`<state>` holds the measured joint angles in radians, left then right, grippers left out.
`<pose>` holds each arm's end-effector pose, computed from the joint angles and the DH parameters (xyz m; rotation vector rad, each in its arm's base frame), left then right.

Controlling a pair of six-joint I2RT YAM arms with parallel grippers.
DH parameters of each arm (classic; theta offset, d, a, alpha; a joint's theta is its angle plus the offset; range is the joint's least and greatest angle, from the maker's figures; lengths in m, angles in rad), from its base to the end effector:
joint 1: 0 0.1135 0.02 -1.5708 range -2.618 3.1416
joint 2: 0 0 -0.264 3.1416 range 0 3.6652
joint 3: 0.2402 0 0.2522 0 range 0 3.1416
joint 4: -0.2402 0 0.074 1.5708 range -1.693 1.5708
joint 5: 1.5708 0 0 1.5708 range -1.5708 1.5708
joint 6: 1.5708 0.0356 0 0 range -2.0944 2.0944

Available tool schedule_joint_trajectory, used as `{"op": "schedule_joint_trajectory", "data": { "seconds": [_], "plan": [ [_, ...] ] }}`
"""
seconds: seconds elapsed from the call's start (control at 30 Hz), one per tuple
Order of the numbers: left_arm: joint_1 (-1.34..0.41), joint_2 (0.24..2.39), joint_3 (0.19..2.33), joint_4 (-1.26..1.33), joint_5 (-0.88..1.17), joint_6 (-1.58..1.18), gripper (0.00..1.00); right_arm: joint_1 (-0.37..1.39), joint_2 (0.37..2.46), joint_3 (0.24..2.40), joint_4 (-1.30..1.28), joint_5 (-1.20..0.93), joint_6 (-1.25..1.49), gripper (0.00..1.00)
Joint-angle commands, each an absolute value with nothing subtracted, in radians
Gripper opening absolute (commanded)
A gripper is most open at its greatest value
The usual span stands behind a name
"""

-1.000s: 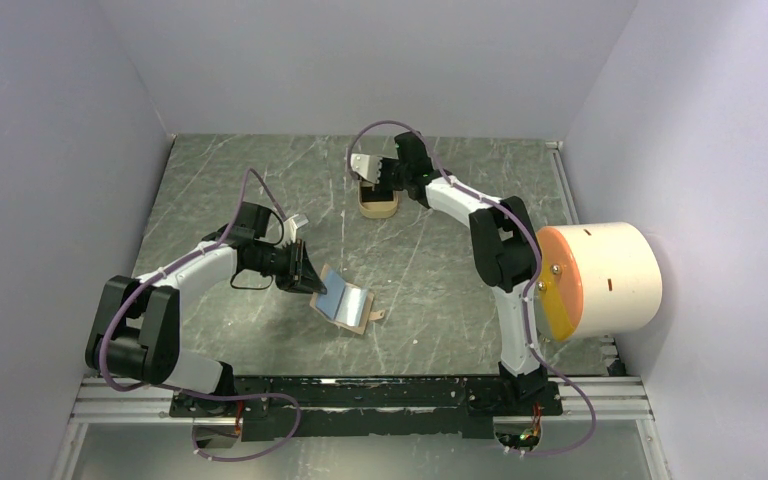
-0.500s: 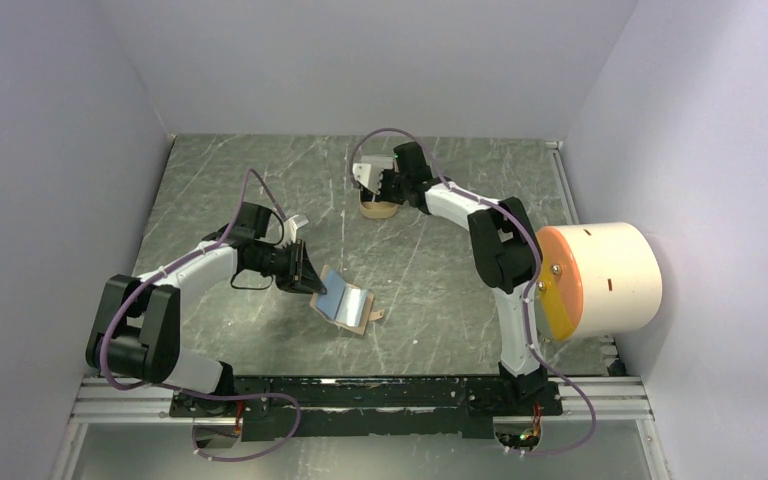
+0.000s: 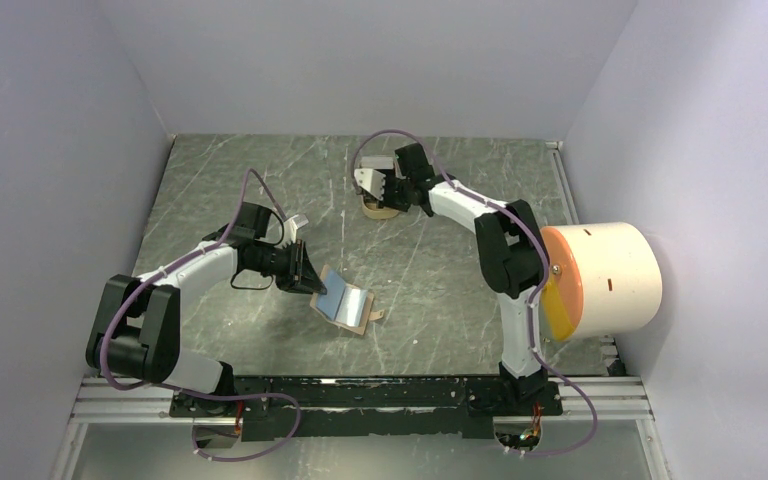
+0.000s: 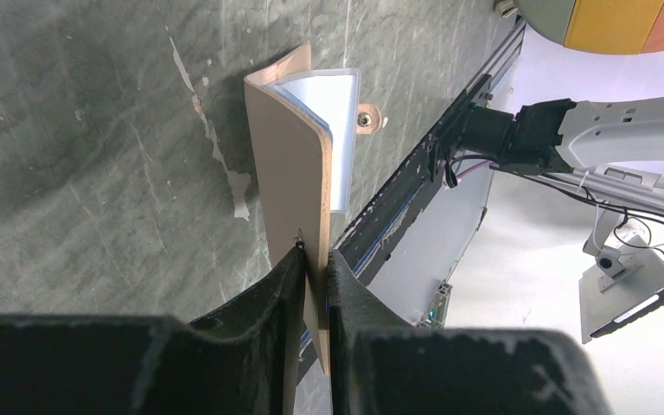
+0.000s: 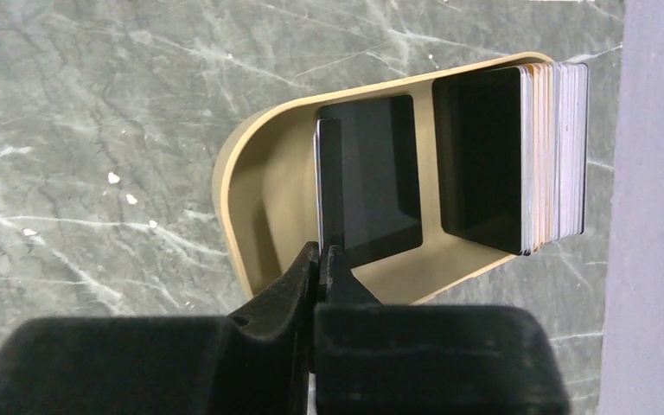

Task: Put the credit cards into the card holder
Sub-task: Pick up the credit card from the storage box.

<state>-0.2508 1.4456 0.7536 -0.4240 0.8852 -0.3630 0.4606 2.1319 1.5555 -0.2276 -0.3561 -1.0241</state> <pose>0.2415 -0.0903 0.1786 0.1417 2.6640 -1.3836 0.4182 0.2214 0.1765 -1.6850 1.5887 0.1402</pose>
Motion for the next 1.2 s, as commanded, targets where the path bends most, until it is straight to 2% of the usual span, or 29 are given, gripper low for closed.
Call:
{"op": "schedule_joint_trajectory", "data": {
  "seconds": [0.0,0.27,1.17],
  "plan": [
    [-0.244,1.445,0.744,-0.427,0.91,-0.357,0.2,0.463,2.109,1.541,-0.379,-0.353,-1.01,0.0],
    [-0.244,1.445,0.745,-0.427,0.914,-0.357,0.2,0.467,2.066,1.512,-0.455,-0.362,-0.998,0.0],
    [-0.262,1.459,0.747,-0.436,0.884,-0.357,0.2,0.618,1.789,1.182,-0.58,-0.358,-0.854,0.0]
  ]
}}
